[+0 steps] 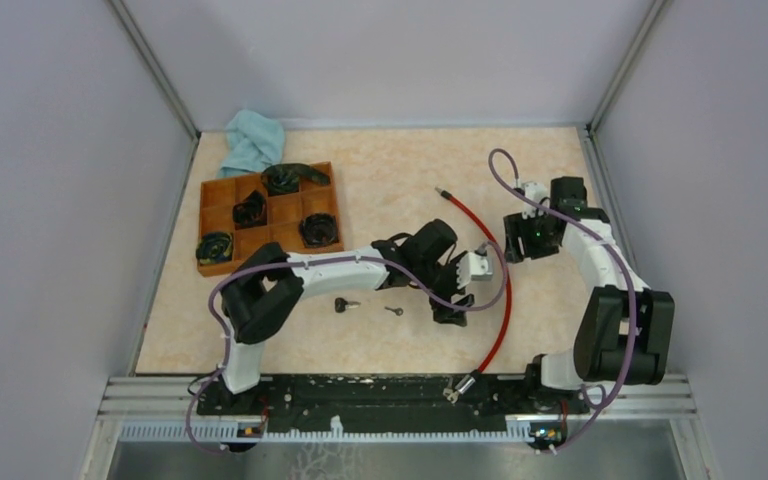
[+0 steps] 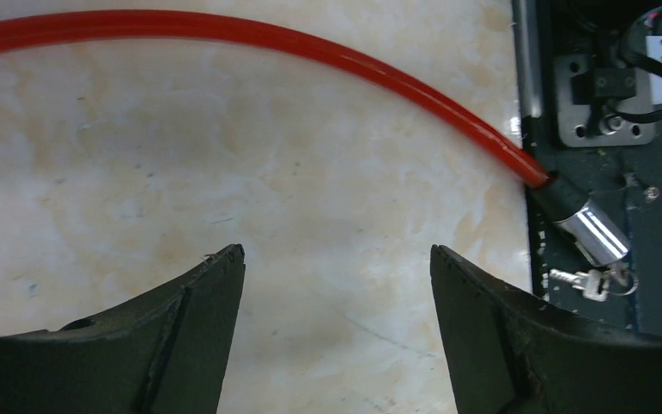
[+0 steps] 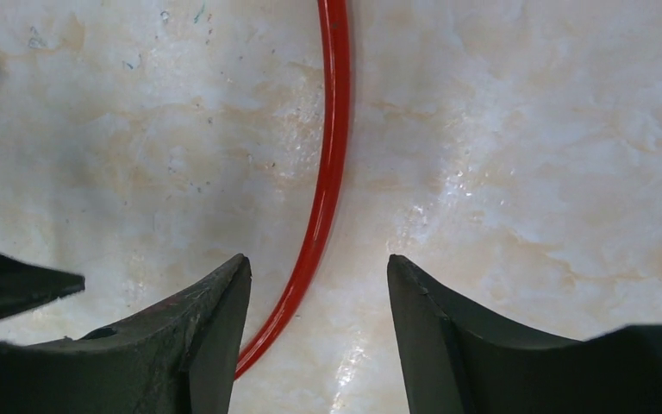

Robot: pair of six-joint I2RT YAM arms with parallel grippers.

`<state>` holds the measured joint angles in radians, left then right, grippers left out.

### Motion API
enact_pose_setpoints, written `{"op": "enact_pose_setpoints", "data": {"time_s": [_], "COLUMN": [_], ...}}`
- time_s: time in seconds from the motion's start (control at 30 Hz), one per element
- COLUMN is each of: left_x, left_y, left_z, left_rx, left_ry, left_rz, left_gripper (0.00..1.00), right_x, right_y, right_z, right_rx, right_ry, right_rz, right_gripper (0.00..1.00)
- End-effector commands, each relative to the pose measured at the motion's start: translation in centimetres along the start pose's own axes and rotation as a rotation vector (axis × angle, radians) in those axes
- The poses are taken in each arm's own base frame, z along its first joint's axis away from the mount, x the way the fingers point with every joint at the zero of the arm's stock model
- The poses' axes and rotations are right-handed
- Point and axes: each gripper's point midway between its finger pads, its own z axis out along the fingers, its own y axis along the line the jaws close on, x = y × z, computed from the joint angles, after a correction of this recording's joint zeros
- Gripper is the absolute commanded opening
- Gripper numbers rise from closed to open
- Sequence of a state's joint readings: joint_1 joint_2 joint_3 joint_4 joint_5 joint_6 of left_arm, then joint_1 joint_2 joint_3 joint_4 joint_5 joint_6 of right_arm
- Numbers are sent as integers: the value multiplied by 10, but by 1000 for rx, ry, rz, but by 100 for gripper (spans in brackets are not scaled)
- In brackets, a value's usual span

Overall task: Lock with the key
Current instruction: Move the lock to the center of the board, then lock the lock.

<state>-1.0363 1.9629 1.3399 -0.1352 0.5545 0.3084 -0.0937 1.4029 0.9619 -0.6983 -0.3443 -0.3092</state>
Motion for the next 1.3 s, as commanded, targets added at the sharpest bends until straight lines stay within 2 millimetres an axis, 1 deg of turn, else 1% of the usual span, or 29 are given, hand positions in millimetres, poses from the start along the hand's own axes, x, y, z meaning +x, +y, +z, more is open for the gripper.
{"op": "enact_pose_setpoints", "data": {"time_s": [0.0,0.17,0.23,0.3,0.5,0.67,0.73,0.83,0.9,1.0,1.1,1.13,1.27], "left_x": [-10,-7,-3,4,16,34,40,50,56,64,74,78,99], "left_y": [-29,-71,-85,-96,-110,-114,-113,-103,-97,-88,-80,-78,-67], "left_z": [14,34,40,45,57,70,74,76,72,58,38,29,-1], "left_rx": [62,120,135,132,101,55,45,7,-14,-41,-55,-49,-26], "left_ry": [16,85,111,140,189,244,269,304,338,385,408,420,474], "left_rz": [-83,-129,-121,-93,-8,65,76,117,153,212,251,249,221], "left_gripper": [83,83,83,84,86,86,85,82,78,71,66,63,47], "right_x": [-13,-13,-14,-13,-11,-9,-8,-7,-6,-7,-12,-14,-24], "right_y": [-12,-17,-18,-19,-20,-19,-17,-14,-13,-10,-9,-9,-11], "right_z": [-3,3,3,3,3,3,2,1,0,-3,-6,-6,-6], "right_rx": [72,86,94,98,104,104,94,81,78,66,66,67,58], "right_ry": [-63,-69,-68,-70,-71,-68,-71,-71,-73,-88,-111,-117,-133], "right_rz": [-20,0,0,1,2,3,2,1,-3,-21,-40,-46,-65], "right_gripper": [60,60,60,60,60,60,60,60,60,61,61,61,61]}}
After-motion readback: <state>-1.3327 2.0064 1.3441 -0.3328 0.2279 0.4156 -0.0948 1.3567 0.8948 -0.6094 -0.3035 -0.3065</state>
